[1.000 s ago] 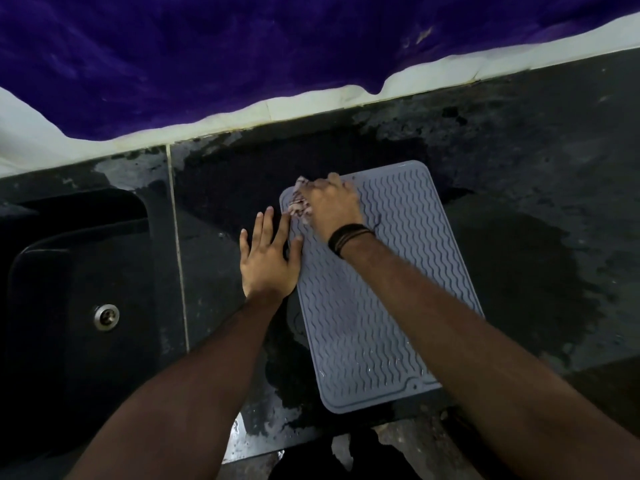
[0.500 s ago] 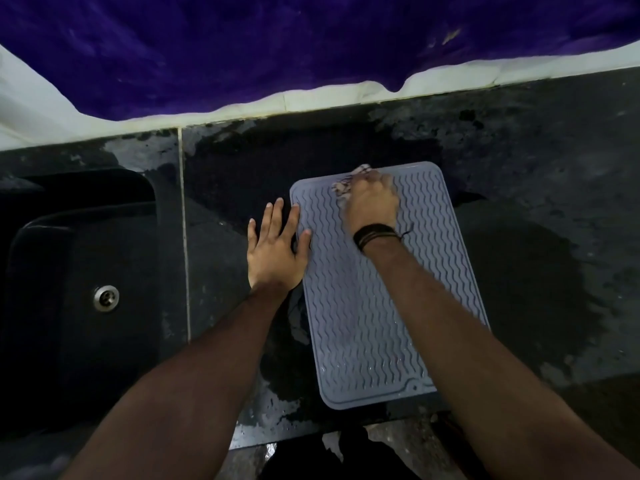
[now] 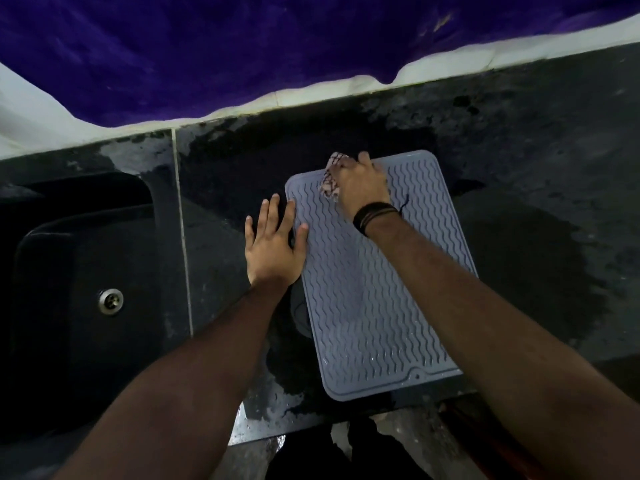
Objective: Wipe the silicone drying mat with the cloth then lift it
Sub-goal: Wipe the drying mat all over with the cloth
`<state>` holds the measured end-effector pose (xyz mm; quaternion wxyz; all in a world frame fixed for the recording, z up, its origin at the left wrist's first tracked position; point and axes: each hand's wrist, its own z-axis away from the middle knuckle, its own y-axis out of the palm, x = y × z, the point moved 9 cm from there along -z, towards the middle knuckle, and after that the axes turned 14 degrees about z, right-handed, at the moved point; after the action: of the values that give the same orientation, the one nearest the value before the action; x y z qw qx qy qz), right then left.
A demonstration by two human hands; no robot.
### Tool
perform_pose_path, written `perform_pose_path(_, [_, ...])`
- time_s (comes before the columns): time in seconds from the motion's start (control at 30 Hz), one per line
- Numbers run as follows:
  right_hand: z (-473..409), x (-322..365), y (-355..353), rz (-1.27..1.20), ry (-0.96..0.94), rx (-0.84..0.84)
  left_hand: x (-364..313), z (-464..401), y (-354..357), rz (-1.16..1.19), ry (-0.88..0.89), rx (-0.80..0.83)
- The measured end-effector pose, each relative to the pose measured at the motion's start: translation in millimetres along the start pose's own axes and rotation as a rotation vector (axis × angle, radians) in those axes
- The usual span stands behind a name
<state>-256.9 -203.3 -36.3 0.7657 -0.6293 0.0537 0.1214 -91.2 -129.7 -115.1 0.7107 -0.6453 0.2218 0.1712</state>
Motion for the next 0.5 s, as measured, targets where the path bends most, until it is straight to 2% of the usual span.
perform_pose_path(0.1, [17, 4, 9, -0.019, -0.022, -0.008, 0, -1, -1, 0.003, -0.013, -0.01])
perform_pose_path(0.27, [93, 10, 25, -0.037, -0.036, -0.034, 1, 0, -1, 0.002, -0.021, -0.004])
perform_pose_path(0.33, [114, 13, 32, -0.027, -0.05, 0.019, 1, 0, -1, 0.01, -0.022, 0.006])
perform_pose_path(0.4, [116, 12, 31, -0.015, -0.05, 0.057, 0, 1, -2, 0.014, -0.014, 0.009])
perform_pose_path(0.5, [87, 9, 6, -0.059, -0.002, -0.015, 0, 0, -3, 0.021, -0.007, 0.012])
